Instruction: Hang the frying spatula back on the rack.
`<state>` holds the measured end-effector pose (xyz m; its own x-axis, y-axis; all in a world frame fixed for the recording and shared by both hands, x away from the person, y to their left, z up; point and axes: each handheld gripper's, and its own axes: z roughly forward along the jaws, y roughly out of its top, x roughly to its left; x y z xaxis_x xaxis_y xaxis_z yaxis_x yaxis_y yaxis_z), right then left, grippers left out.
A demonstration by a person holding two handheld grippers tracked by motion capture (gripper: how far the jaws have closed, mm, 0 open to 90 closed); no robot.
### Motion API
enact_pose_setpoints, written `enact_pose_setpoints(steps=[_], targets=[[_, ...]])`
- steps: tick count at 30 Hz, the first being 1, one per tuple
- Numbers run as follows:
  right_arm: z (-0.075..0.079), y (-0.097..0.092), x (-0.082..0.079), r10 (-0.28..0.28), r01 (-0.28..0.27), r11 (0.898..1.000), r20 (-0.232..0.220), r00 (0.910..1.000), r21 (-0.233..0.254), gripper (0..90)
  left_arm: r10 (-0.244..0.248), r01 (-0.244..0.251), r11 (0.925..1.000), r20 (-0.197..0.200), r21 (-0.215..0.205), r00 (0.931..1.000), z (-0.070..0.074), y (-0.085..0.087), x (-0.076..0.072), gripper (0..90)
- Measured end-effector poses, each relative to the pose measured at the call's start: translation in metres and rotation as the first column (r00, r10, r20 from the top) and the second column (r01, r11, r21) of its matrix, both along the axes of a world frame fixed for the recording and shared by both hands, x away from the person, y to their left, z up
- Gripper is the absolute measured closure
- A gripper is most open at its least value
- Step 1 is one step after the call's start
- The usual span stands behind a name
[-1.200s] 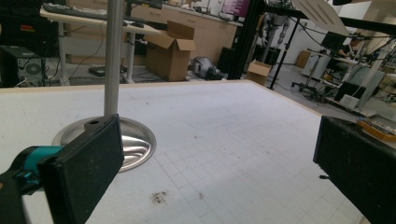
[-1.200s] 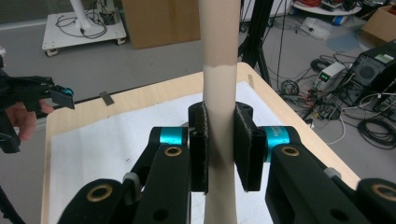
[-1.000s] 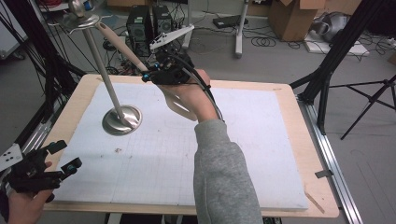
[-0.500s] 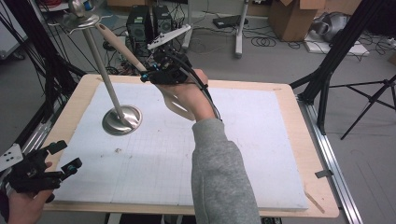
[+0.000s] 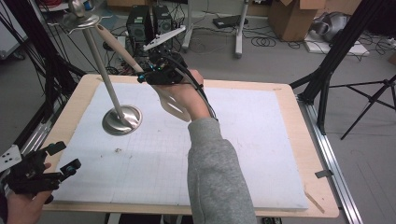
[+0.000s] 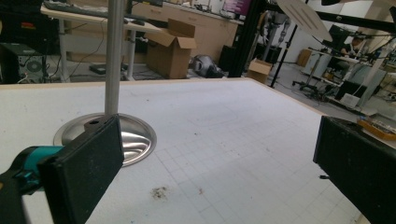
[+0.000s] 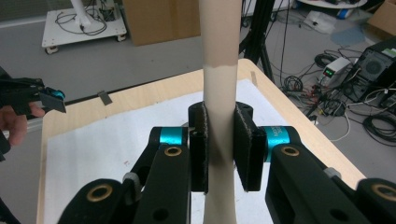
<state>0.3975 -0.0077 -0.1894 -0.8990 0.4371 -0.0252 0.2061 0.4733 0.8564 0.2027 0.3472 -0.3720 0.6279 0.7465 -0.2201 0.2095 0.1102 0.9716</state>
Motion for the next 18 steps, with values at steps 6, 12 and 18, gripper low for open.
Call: enact_pose_setpoints(steps=[6, 12, 18], targets=[[-0.006, 0.007, 0.003, 0.000, 0.000, 1.000, -0.005, 1.0000, -0.007, 78.0, 0.003, -0.003, 1.0000, 0.000, 0.001, 1.0000, 0.000, 0.002, -0.002, 2.1], [-0.013, 0.013, 0.006, 0.002, -0.003, 1.000, -0.020, 0.9998, -0.011, 78.0, 0.006, -0.006, 1.0000, 0.001, -0.001, 1.0000, 0.000, 0.003, -0.004, 2.1], [-0.018, 0.020, 0.009, 0.009, -0.009, 1.000, -0.018, 0.9998, -0.015, 78.0, 0.006, -0.006, 1.0000, 0.001, -0.003, 1.0000, 0.000, 0.003, -0.005, 2.1]])
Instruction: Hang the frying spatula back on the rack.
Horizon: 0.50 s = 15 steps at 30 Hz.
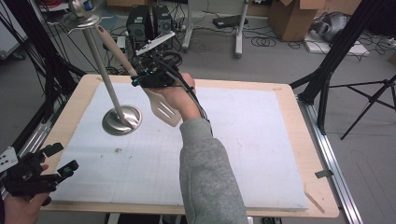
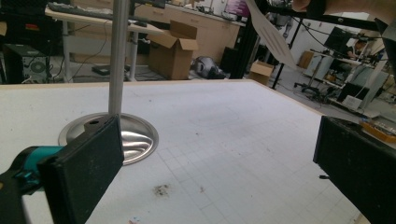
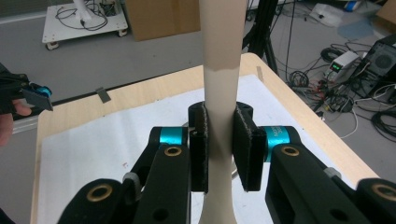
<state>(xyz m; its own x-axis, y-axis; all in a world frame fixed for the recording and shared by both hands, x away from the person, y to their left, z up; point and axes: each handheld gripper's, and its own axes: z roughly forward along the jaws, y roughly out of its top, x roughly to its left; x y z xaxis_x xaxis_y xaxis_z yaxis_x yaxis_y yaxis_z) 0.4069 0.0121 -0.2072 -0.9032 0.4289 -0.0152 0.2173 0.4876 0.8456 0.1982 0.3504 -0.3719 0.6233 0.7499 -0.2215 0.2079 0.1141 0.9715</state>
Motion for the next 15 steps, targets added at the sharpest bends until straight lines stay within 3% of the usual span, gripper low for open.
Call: enact_pose_setpoints(steps=[15], targets=[[-0.012, 0.012, 0.006, 0.023, -0.023, 0.999, 0.005, 0.9997, 0.028, 77.9, 0.004, -0.004, 1.0000, -0.001, 0.003, 1.0000, 0.000, 0.001, -0.001, 2.1]])
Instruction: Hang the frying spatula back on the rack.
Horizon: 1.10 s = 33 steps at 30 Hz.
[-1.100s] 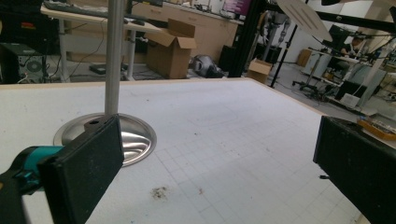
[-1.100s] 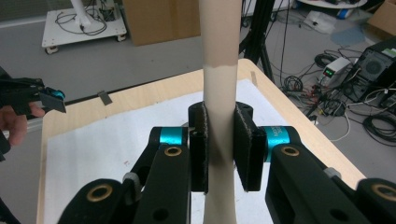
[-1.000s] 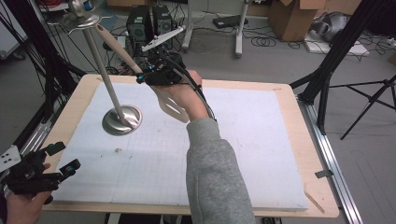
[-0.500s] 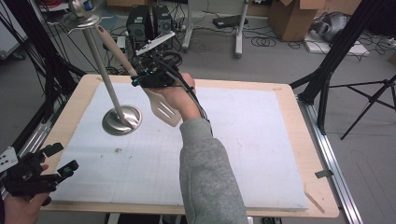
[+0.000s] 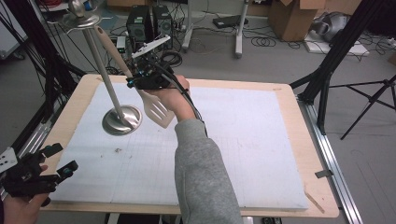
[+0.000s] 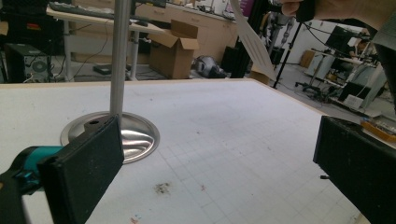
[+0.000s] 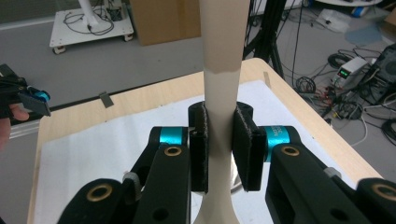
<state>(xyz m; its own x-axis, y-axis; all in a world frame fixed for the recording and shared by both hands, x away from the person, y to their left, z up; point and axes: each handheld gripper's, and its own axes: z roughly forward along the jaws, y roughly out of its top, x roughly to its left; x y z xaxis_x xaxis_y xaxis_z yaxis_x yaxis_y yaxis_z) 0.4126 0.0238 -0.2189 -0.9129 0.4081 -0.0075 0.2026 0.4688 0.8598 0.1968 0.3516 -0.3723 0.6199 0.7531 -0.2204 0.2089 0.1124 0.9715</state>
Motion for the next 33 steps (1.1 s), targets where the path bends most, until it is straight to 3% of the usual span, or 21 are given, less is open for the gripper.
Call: enact_pose_setpoints(steps=[18, 25, 33], targets=[[-0.013, 0.014, 0.003, -0.006, 0.005, 0.999, 0.007, 1.0000, 0.049, 77.8, 0.007, -0.007, 1.0000, -0.002, 0.002, 1.0000, 0.000, 0.002, -0.004, 2.1], [-0.013, 0.014, 0.002, -0.019, 0.019, 0.999, 0.019, 0.9996, 0.041, 76.5, 0.008, -0.008, 1.0000, -0.001, 0.003, 1.0000, 0.000, 0.001, -0.004, 2.1], [-0.011, 0.005, -0.002, -0.022, 0.020, 0.996, 0.018, 0.9996, 0.089, 59.5, 0.008, -0.008, 0.9999, 0.001, 0.009, 1.0000, 0.000, 0.001, -0.004, 2.1]])
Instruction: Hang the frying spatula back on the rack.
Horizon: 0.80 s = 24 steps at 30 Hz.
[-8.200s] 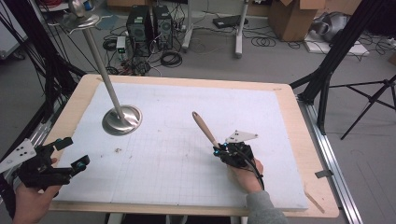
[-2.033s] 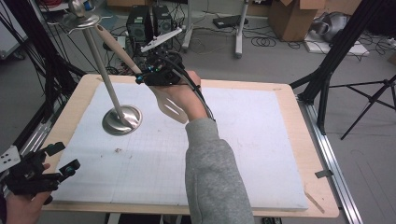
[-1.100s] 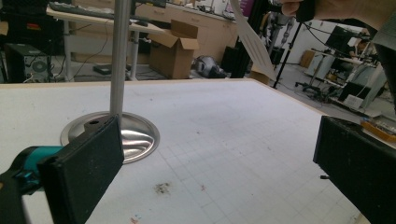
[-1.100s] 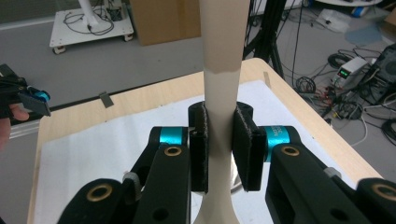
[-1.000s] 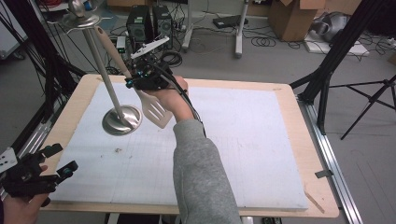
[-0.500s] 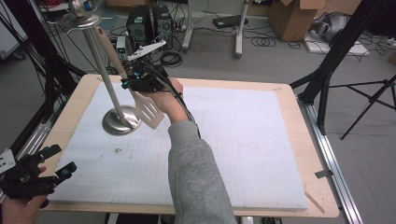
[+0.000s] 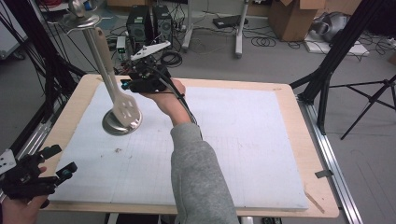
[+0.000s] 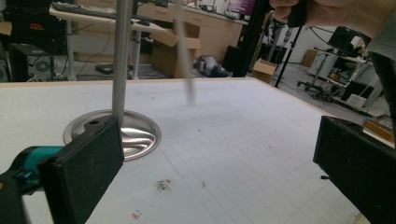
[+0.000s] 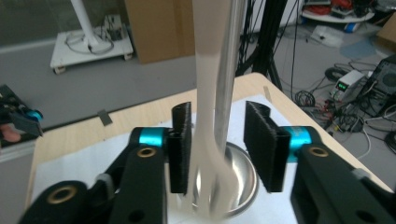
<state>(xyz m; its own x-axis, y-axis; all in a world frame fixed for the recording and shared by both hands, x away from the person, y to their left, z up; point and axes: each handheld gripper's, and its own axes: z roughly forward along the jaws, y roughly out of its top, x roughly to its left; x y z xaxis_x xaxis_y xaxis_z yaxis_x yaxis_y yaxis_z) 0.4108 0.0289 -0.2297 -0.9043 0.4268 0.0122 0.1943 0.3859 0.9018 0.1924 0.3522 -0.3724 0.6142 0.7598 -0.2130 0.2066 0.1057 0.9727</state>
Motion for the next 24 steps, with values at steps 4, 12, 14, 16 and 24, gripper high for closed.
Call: enact_pose_setpoints(steps=[4, 12, 14, 16, 24], targets=[[0.000, -0.012, -0.004, -0.014, 0.014, 0.999, 0.003, 0.9999, 0.037, 44.3, 0.003, -0.003, 1.0000, 0.000, -0.008, 1.0000, 0.000, 0.001, 0.000, 2.1], [-0.005, -0.037, -0.015, -0.022, 0.022, 0.996, -0.008, 0.9997, 0.086, 24.2, 0.007, -0.007, 0.9998, -0.008, -0.017, 0.9999, -0.003, 0.004, 0.001, 2.0], [-0.008, -0.044, -0.018, -0.031, 0.031, 0.996, 0.005, 0.9995, 0.085, 22.5, 0.008, -0.008, 0.9997, -0.012, -0.023, 0.9999, -0.005, 0.004, 0.002, 2.1], [-0.011, -0.052, -0.022, -0.028, 0.026, 0.995, 0.015, 0.9995, 0.097, 21.9, 0.008, -0.008, 0.9998, -0.012, -0.018, 0.9999, -0.005, 0.004, 0.004, 2.1], [-0.019, -0.081, -0.034, -0.038, 0.034, 0.991, 0.030, 0.9988, 0.127, 20.1, 0.015, -0.015, 0.9997, 0.006, -0.021, 0.9999, -0.004, 0.001, 0.006, 2.0]])
